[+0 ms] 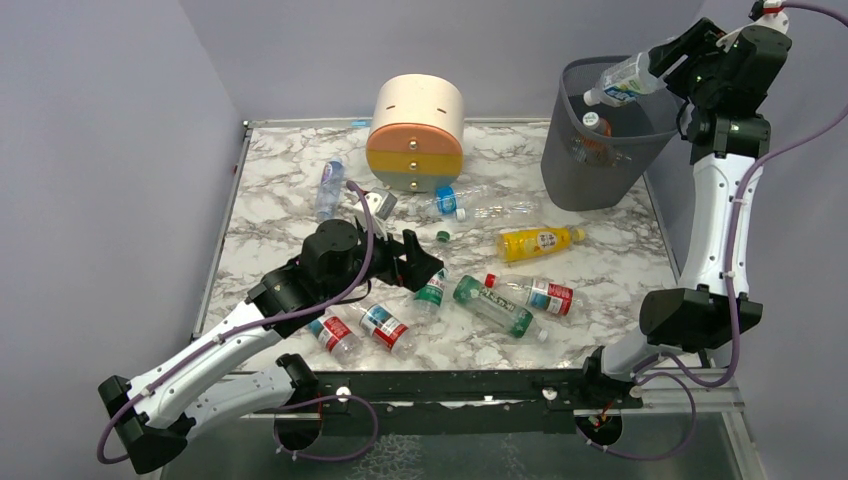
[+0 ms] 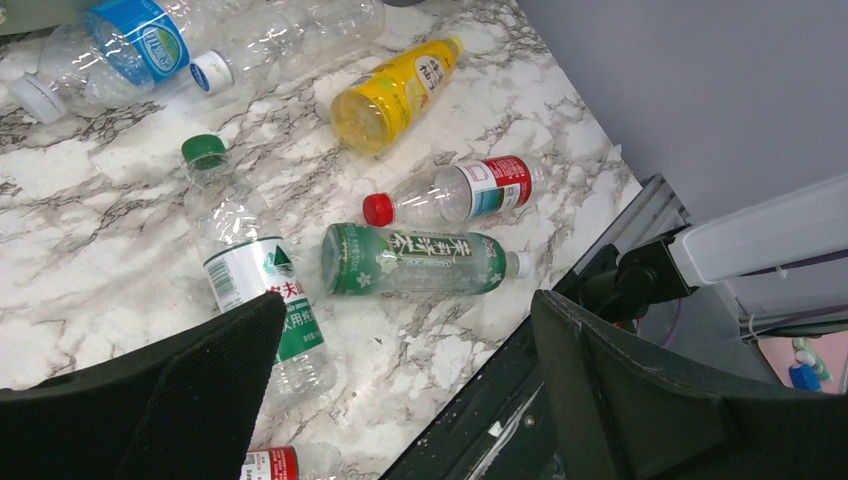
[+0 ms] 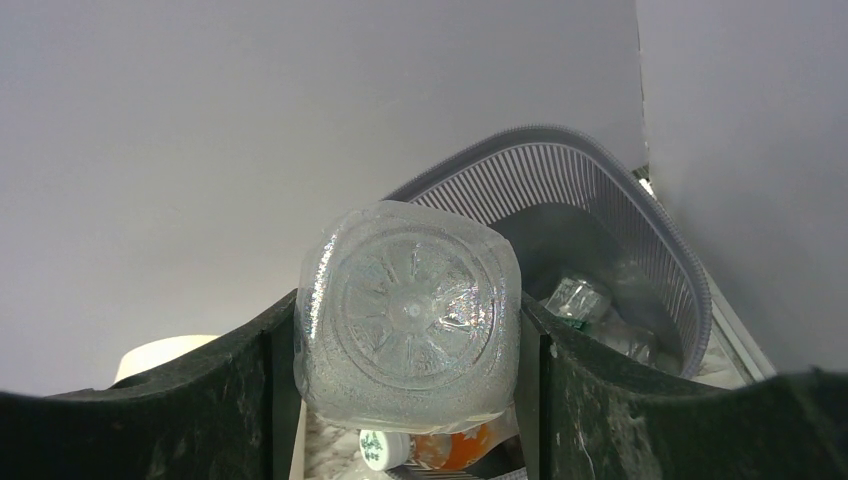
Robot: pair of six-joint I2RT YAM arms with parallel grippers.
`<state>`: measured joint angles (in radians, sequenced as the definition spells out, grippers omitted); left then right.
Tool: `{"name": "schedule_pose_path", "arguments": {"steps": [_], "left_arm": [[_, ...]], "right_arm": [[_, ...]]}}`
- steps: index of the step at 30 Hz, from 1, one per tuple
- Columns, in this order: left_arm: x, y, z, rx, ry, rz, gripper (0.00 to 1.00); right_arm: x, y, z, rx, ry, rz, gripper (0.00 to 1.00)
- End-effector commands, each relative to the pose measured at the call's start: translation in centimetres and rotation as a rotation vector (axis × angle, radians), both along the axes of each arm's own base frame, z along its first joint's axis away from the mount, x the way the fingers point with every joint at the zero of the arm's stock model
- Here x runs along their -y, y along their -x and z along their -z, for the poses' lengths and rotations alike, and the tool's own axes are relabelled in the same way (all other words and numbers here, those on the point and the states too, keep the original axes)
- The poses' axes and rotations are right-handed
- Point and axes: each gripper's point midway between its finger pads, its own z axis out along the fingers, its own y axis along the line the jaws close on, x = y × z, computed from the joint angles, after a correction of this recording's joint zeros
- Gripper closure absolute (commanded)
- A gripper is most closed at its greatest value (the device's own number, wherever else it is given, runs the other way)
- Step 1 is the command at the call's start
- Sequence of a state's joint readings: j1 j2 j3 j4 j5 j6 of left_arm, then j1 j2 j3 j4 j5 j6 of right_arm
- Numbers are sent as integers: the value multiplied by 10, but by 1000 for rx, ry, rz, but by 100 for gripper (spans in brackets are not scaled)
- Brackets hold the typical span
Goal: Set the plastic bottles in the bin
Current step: Place the plastic bottle in the trash bin.
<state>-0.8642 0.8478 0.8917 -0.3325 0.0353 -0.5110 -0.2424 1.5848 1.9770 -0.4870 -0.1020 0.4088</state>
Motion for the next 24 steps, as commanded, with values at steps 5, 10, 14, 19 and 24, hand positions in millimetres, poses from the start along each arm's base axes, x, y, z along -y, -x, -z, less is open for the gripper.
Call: {"name": "schedule_pose_path", "arguments": {"steps": [5,10,14,19,24], "left_arm": [[2,-1,-6,23,6,9,1],[2,-1,-6,24,8,8,1],[1,-1,-5,21,7,5,1],[2,0,-3,14,10,4,1],[2,-1,-2,12,8,1,1]], "right_arm": [[15,-16,31,-73,15,44,45],[17,-37,53,-126,-9,26,23],[14,-46,59,-151,-28,1,0],[5,-37,38,-95,-25,-33,0],[-14,-18,9,-22,-25,-107,0]]}}
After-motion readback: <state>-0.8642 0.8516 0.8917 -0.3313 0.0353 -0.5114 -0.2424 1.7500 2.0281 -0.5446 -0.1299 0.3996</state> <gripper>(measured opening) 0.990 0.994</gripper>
